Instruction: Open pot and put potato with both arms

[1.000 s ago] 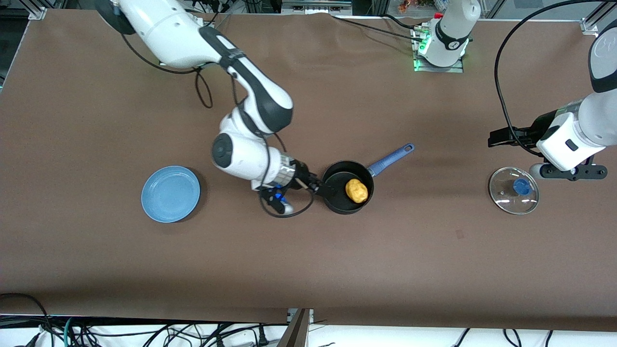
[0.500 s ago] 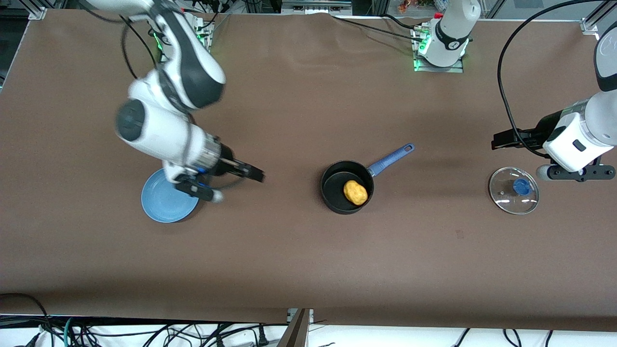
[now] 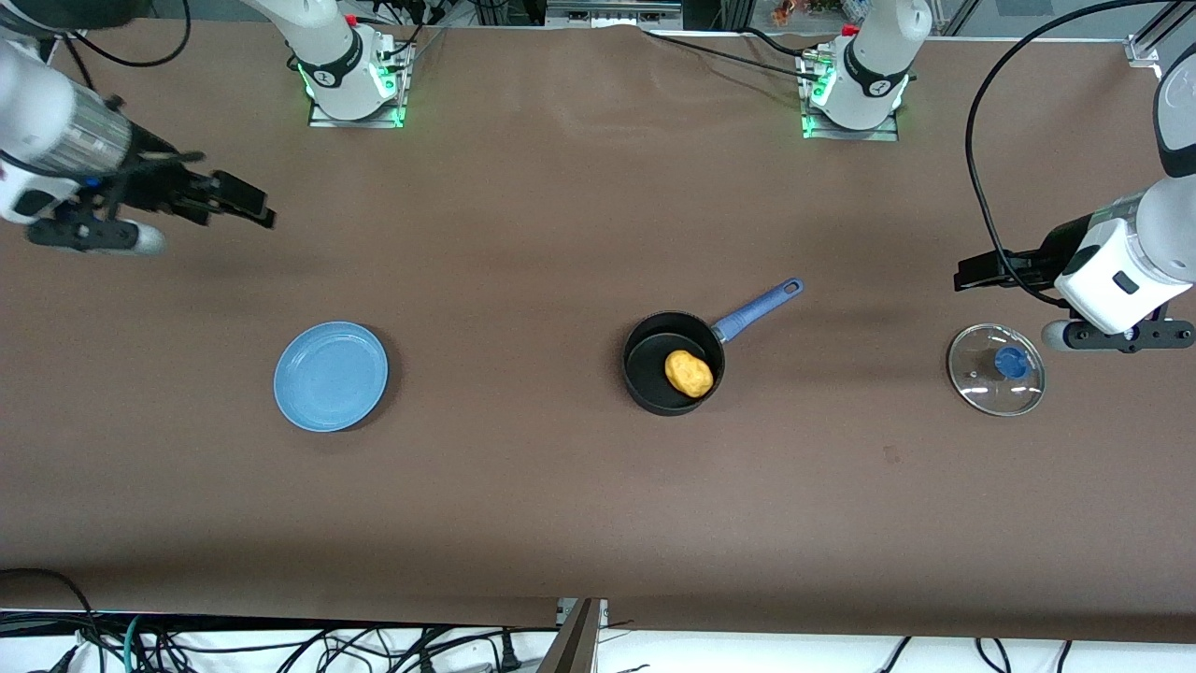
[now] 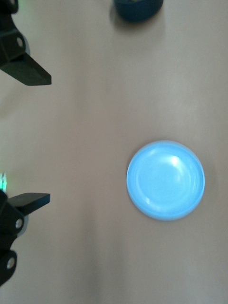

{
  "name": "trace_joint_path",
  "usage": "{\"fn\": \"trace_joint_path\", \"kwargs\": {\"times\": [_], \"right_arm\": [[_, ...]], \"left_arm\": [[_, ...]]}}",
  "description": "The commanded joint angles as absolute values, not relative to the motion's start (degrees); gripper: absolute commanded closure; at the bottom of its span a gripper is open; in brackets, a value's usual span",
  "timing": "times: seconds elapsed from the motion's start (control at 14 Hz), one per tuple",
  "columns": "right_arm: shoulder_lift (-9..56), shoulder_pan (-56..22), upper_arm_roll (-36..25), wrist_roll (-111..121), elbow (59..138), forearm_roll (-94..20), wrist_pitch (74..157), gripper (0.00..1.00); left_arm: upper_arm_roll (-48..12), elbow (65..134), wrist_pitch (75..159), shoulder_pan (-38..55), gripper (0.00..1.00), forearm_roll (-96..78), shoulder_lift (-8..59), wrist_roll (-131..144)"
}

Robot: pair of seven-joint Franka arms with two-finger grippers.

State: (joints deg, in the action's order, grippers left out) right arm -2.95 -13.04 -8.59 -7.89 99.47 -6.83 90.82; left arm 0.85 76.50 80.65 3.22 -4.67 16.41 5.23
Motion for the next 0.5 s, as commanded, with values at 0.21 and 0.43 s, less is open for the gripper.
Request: {"fn": "trace_joint_path", "kwargs": {"times": [0.21, 0.43], "right_arm": [[-1.1, -9.2, -4.8, -1.7, 92.2, -1.2, 87.3, 0.0], [0.8, -9.6, -4.4, -1.5, 89.6, 0.9, 86.5, 0.0]], "left_arm": [[0.8, 75.2, 82.3, 3.5, 0.0, -3.3, 16.5, 5.8], [0.8, 76.1, 83.0, 3.3, 0.0, -3.5, 15.6, 5.8]]}}
